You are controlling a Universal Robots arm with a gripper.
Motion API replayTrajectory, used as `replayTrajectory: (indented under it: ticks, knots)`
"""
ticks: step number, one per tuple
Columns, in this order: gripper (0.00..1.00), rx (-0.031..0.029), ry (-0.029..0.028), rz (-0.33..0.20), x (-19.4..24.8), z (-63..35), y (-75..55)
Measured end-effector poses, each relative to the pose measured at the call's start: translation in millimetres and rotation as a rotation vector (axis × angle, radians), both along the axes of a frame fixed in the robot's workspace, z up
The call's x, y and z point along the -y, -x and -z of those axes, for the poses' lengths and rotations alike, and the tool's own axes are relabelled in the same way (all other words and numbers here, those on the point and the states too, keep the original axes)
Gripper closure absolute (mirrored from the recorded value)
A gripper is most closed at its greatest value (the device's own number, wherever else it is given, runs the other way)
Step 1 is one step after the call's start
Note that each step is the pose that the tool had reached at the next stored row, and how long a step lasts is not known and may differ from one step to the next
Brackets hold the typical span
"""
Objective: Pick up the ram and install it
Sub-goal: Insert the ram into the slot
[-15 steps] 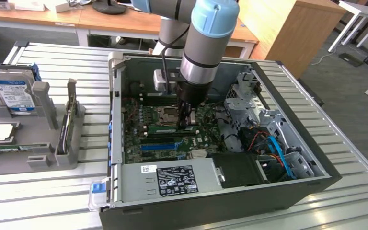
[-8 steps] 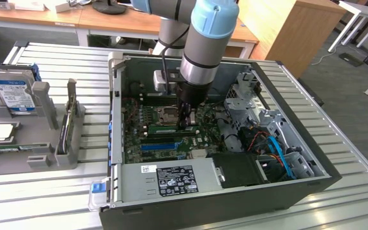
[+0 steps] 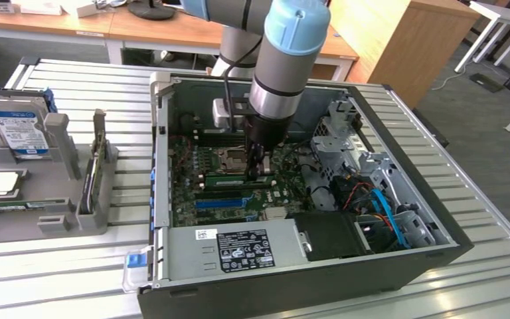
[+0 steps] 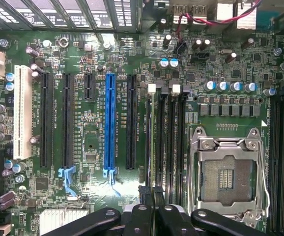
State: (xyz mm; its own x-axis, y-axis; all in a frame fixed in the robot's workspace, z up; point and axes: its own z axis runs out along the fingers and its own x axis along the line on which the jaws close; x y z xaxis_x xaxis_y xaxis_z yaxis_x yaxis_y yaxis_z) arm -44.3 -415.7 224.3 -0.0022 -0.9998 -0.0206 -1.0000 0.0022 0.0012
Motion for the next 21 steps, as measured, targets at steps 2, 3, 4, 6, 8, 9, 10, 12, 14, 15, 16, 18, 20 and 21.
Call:
replayTrajectory:
  ticks: [2, 3, 4, 6, 8, 9, 10, 12, 14, 15, 16, 18, 20, 21]
  knots:
    - [0.88, -0.0001, 0.0001, 0.000, 0.0, 0.4, 0.0]
    - [0.88, -0.0001, 0.0002, 0.001, 0.0, 0.5, 0.0]
    - [0.88, -0.0001, 0.0002, 0.001, 0.0, 0.5, 0.0]
    - [0.88, 0.0000, 0.0001, 0.001, 0.0, 0.6, 0.0]
    - [0.88, -0.0001, 0.0000, 0.005, 0.0, 0.6, 0.0]
    - [0.88, 0.0000, 0.0000, 0.005, 0.0, 0.6, 0.0]
    - [0.88, 0.0000, 0.0001, 0.005, 0.0, 0.6, 0.0]
    - [0.88, 0.0000, 0.0000, 0.005, 0.0, 0.6, 0.0]
    - [0.88, 0.0000, 0.0000, 0.005, 0.0, 0.6, 0.0]
    - [0.87, 0.0000, -0.0001, 0.005, 0.0, 0.7, 0.0]
    - [0.87, 0.0000, -0.0001, 0.005, 0.0, 0.6, 0.0]
    - [0.81, 0.0000, 0.0000, 0.005, 0.0, 0.6, 0.0]
    - [0.81, 0.0000, 0.0000, 0.005, 0.0, 0.7, 0.0]
    - [0.81, 0.0000, 0.0000, 0.005, 0.0, 0.6, 0.0]
